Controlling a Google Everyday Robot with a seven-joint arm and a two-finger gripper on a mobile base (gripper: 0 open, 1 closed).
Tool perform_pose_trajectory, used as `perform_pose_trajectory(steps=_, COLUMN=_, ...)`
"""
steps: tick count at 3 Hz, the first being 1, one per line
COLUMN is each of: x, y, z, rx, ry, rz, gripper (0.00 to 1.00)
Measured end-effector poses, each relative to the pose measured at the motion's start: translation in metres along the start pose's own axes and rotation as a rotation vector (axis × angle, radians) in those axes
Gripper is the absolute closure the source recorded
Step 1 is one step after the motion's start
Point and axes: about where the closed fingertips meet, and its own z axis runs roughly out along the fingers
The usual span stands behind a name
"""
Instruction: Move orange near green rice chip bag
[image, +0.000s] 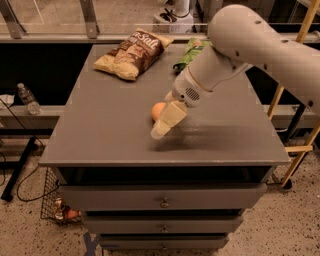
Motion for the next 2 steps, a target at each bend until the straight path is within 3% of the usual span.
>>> perform_pose_trajectory(steps=2, x=0.0186, y=0.0012, z=-0.0056, rx=0.009, ry=-0.021, rz=0.013, gripper=0.61)
